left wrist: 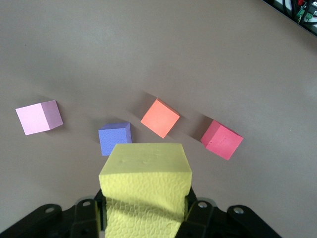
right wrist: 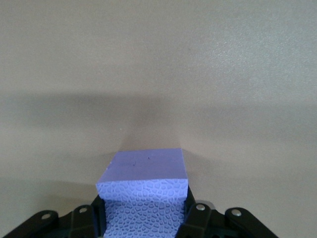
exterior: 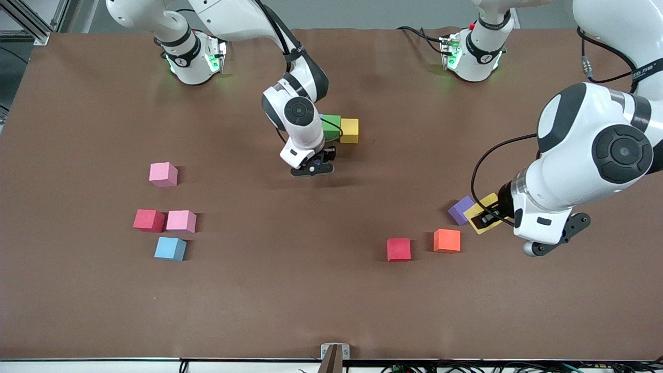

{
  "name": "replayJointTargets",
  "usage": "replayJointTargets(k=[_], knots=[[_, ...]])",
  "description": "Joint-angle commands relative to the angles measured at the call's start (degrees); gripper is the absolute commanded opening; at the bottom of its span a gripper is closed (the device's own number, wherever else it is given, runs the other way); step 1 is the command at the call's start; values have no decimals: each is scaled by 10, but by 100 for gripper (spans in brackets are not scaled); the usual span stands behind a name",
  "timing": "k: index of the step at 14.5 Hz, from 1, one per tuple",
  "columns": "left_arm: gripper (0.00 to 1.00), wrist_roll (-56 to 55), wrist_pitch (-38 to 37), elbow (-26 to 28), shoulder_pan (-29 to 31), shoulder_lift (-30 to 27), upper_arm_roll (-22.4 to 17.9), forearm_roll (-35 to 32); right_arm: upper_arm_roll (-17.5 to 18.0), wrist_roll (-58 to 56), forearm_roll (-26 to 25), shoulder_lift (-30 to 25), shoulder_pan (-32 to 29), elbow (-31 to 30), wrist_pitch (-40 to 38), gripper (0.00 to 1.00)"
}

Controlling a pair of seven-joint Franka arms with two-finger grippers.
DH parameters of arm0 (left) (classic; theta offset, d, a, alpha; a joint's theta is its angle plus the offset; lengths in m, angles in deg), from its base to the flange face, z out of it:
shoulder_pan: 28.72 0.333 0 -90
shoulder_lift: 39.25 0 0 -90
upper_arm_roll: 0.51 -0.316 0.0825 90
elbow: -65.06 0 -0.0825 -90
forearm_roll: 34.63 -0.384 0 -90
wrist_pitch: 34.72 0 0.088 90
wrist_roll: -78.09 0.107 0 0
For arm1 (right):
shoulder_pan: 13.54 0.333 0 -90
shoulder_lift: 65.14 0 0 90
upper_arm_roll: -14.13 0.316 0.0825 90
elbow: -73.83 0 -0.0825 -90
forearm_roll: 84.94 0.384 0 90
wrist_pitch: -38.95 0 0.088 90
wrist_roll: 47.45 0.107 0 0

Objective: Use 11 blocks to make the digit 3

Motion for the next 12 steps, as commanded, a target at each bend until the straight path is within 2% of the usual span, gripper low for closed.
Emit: replayJointTargets(k=[1, 12], knots=[[38, 12, -5, 13, 3, -15, -1, 3, -3, 5, 8, -12, 10, -33, 3, 28], [38, 21, -6, 13, 4, -15, 0, 4, -15, 3, 1, -13, 5, -30, -1, 27]])
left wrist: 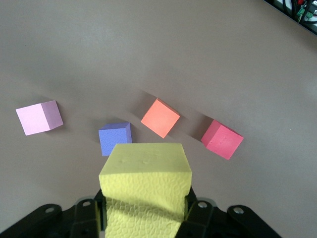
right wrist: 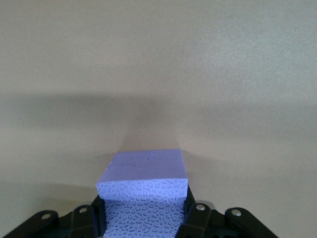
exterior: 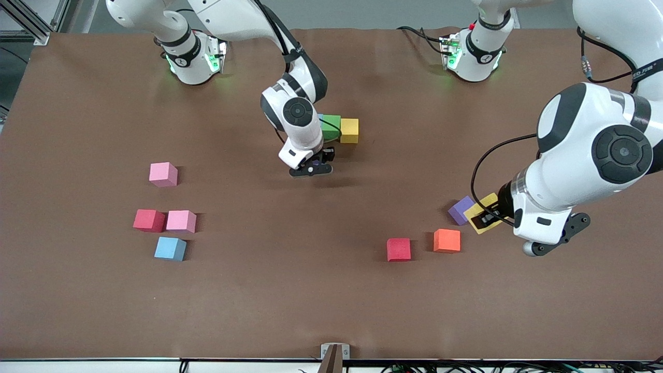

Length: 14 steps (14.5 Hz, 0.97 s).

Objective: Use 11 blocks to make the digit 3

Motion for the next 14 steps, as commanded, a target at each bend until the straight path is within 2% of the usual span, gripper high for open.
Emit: replayJointTargets(k=[1, 12, 14], knots=[[38, 16, -6, 13, 4, -15, -1, 4, -10, 4, 1, -12, 5, -27, 0, 27], [38, 6, -6, 14, -5, -10, 0, 7, -10, 23, 1, -22, 10, -32, -27, 28], [38, 9, -5, 14, -6, -8, 0, 5, -10, 24, 1, -22, 9, -29, -27, 37]])
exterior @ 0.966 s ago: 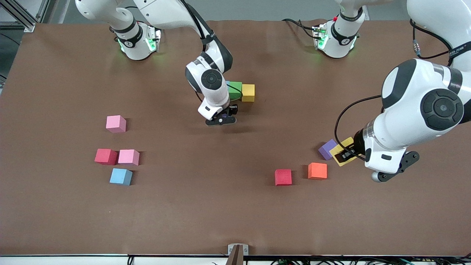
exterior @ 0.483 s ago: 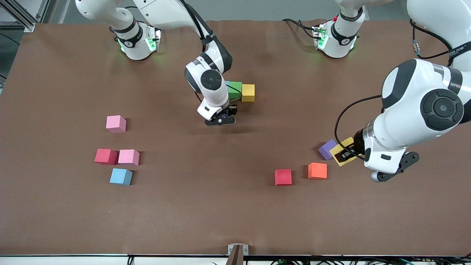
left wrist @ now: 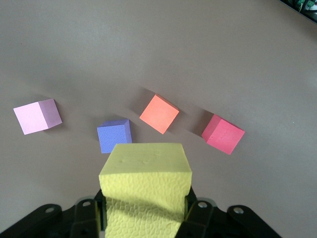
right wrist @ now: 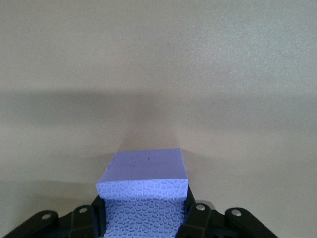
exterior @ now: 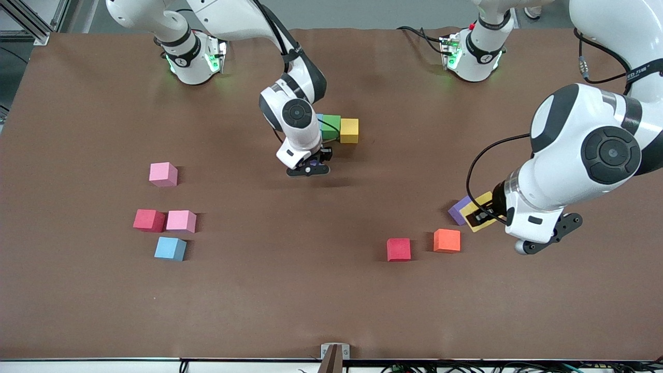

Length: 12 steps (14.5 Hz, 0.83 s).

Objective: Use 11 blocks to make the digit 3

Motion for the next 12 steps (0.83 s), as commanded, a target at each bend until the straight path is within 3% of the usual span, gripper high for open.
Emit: replayJointTargets(k=[1, 2, 3, 4, 5, 9, 12], knots=[[38, 9, -4, 7, 0, -8, -1, 4, -6, 12, 1, -18, 8, -26, -5, 37], [38, 19, -3, 7, -1, -4, -1, 0, -6, 12, 2, -17, 6, -24, -5, 40], [38, 34, -2, 7, -2, -1, -1, -1, -6, 12, 2, -16, 5, -18, -5, 58], [38, 37, -3, 7, -3, 0, -2, -2, -6, 12, 2, -15, 4, -15, -5, 90], [38, 37, -2, 8, -6, 0, -2, -2, -6, 12, 2, -15, 4, -11, -4, 100], [38, 43, -1, 10, -6, 0, -2, -15, -8, 9, 2, -21, -12, 21, -31, 100], [38, 56, -1, 10, -12, 0, -2, -15, -28, 3, 2, -41, -39, 88, -151, 100]])
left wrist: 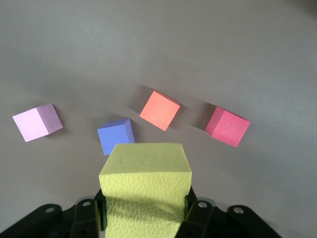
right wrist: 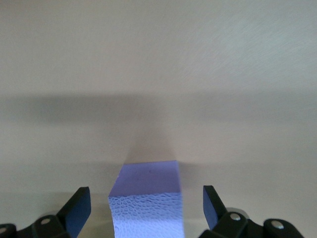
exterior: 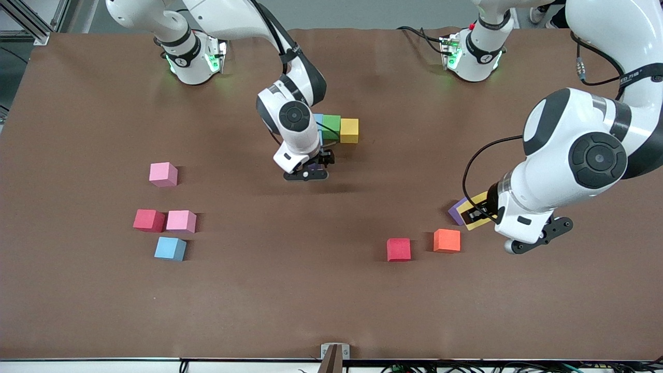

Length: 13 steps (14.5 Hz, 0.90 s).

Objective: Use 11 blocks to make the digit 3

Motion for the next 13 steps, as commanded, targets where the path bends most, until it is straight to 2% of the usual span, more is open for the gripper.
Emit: replayJointTargets(k=[1, 4, 6, 9, 13], knots=[[38, 10, 0, 1, -10, -2, -2, -12, -18, -3, 2, -41, -42, 57, -123, 100], [36, 8, 0, 1, -33, 9, -2, -15, -27, -89, 2, -61, -112, 95, -205, 100], [35, -2, 0, 5, -54, 9, -2, -15, -27, -168, 2, -70, -168, 97, -210, 100], [34, -33, 0, 43, -59, 1, -3, -18, -28, -254, -9, -66, -236, 97, -205, 100], [34, -113, 7, 77, -73, 5, -2, -26, -27, -310, -26, -46, -300, 98, -177, 100]])
